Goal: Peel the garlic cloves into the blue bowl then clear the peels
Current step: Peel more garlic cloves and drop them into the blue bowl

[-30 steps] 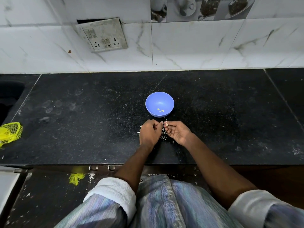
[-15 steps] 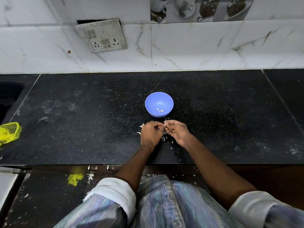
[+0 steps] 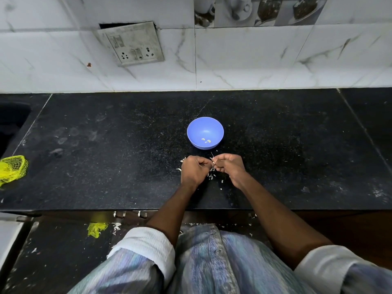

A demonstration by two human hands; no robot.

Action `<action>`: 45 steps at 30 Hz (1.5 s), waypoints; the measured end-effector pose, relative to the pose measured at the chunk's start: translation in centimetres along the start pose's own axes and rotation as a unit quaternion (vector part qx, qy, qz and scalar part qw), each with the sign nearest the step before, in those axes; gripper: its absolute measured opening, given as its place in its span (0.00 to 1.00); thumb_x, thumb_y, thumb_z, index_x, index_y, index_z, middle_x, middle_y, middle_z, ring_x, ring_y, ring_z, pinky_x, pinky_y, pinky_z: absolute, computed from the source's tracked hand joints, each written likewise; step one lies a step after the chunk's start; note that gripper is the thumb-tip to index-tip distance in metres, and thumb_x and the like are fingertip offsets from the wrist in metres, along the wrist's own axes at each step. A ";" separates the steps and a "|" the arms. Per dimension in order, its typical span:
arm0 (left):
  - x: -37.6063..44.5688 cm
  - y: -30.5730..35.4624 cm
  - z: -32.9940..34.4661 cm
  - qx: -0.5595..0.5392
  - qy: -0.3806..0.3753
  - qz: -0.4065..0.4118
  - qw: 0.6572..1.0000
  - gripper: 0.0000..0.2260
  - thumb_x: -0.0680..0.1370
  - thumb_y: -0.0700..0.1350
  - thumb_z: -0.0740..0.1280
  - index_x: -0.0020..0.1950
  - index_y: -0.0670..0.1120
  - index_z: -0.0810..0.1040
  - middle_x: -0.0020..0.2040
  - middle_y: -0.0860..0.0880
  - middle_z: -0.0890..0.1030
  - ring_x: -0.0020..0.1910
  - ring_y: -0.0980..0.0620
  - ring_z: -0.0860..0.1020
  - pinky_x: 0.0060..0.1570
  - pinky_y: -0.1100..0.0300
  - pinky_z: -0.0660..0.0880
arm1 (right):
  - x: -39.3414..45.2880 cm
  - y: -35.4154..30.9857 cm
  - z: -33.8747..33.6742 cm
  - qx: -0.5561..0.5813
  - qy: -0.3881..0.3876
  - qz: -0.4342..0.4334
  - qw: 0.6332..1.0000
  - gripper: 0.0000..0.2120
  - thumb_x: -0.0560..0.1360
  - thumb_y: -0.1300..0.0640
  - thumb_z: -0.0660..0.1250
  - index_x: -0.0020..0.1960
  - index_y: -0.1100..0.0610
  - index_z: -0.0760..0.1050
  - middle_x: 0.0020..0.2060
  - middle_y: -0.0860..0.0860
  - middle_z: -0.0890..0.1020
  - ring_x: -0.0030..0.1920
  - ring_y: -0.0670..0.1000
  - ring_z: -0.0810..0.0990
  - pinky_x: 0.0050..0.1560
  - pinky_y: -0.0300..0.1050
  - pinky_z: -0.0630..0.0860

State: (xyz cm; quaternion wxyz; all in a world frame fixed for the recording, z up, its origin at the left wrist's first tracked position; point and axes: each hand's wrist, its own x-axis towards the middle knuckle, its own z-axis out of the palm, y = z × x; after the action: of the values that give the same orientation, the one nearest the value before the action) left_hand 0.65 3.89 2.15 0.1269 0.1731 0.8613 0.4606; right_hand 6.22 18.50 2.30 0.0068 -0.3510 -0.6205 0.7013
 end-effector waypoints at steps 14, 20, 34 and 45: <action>0.1 0.1 0.2 0.088 -0.029 0.049 0.994 0.04 0.78 0.43 0.70 0.47 0.48 0.85 0.44 0.53 0.85 0.41 0.52 0.82 0.43 0.57 0.79 | 0.1 -0.2 -0.3 0.060 -0.015 0.047 0.997 0.06 0.78 0.70 0.67 0.52 0.68 0.82 0.34 0.56 0.82 0.33 0.48 0.77 0.37 0.37 0.75; -0.1 0.0 0.1 0.126 -0.041 0.100 0.986 0.02 0.77 0.44 0.70 0.47 0.47 0.82 0.45 0.51 0.83 0.43 0.49 0.81 0.43 0.53 0.79 | 0.1 -0.1 -0.5 0.062 -0.018 0.063 0.996 0.06 0.77 0.70 0.68 0.51 0.67 0.82 0.34 0.55 0.82 0.33 0.47 0.77 0.38 0.37 0.75; 0.3 -0.7 0.3 0.071 -0.036 0.055 0.995 0.02 0.83 0.49 0.63 0.53 0.53 0.74 0.52 0.53 0.78 0.50 0.53 0.77 0.51 0.49 0.76 | 0.3 0.0 -0.6 0.079 -0.083 0.081 0.990 0.06 0.80 0.68 0.67 0.51 0.62 0.82 0.36 0.53 0.82 0.35 0.45 0.78 0.40 0.35 0.78; 0.5 -0.6 0.2 0.071 -0.007 0.022 0.997 0.09 0.78 0.49 0.74 0.41 0.51 0.77 0.41 0.54 0.77 0.39 0.54 0.77 0.38 0.57 0.72 | 0.7 -0.3 -0.8 0.129 -0.049 0.067 0.988 0.06 0.82 0.67 0.65 0.54 0.61 0.80 0.43 0.56 0.87 0.39 0.48 0.83 0.42 0.39 0.80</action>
State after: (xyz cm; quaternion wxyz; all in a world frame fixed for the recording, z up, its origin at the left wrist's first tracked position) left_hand 0.14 3.94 1.48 0.1102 0.2039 0.8869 0.3997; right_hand 5.92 19.58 2.24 -0.0248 -0.3532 -0.4992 0.7908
